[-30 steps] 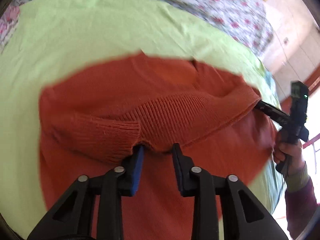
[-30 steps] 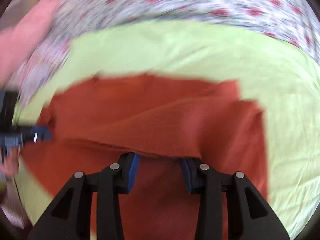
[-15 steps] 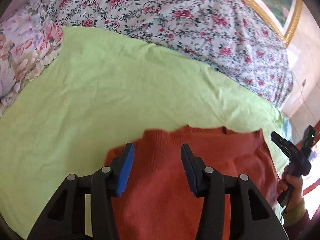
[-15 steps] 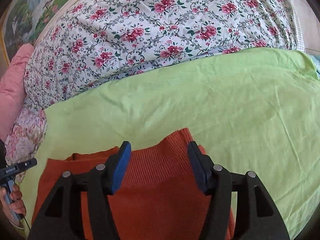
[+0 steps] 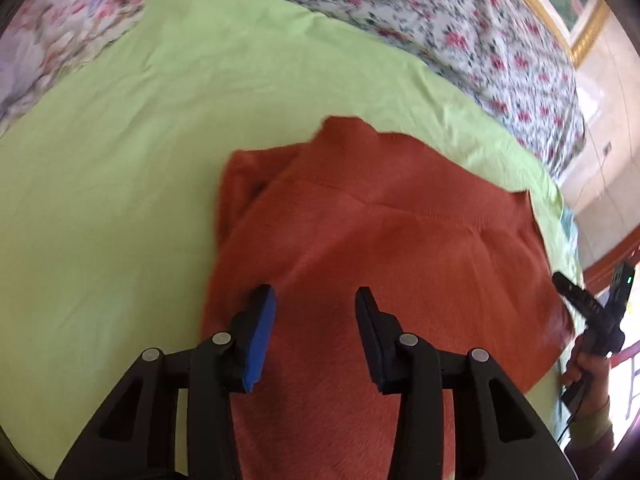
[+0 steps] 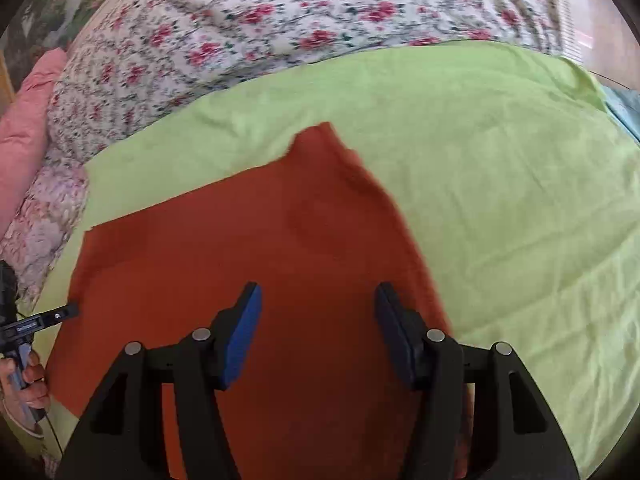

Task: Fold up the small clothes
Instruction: 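Smooth and square the folded sweater edges with both grippers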

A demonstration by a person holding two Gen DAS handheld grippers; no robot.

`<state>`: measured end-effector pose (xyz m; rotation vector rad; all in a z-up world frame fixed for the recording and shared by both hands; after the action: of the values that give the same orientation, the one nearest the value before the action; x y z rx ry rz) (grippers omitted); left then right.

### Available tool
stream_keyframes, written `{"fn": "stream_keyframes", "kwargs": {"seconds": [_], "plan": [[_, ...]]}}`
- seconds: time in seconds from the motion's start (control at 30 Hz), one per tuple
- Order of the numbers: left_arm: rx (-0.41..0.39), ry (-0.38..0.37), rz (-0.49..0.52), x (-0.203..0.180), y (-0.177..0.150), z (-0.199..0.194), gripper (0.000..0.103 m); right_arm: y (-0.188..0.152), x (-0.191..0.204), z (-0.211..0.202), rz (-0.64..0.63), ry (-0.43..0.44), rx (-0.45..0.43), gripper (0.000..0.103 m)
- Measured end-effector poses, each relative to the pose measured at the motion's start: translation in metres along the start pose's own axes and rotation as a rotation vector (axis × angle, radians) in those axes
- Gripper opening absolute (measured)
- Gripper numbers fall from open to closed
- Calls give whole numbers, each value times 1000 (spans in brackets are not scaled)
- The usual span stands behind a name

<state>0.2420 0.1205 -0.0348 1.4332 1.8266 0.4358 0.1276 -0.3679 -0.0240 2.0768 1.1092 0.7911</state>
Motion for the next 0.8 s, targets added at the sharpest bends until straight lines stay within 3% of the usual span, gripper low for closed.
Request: {"fn": "stream_keyframes", "kwargs": {"seconds": [0.1, 0.2, 0.47, 0.8], "plan": [[-39, 52, -14, 6, -8, -24, 50, -3, -30, -22, 87, -76, -36, 60], [-56, 35, -59, 7, -22, -52, 53, -11, -41, -47, 167, -11, -65, 60], [-23, -23, -153, -1, -78, -98, 56, -40, -7, -90, 162, 110, -70, 60], [32, -63, -226, -7, -117, -101, 60, -87, 31, -110, 179, 205, -8, 63]]}}
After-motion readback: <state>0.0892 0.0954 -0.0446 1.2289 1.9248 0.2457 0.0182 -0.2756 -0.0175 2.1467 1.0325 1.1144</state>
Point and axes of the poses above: each gripper's, at about its wrist camera, not at the fingertips, and z roughly the way its jaws point, x to its left, y to its top, the point moved 1 cm from there along z, roughly the way its jaws point, and after that the axes turned 11 degrees about -x, right-handed, at the moved point
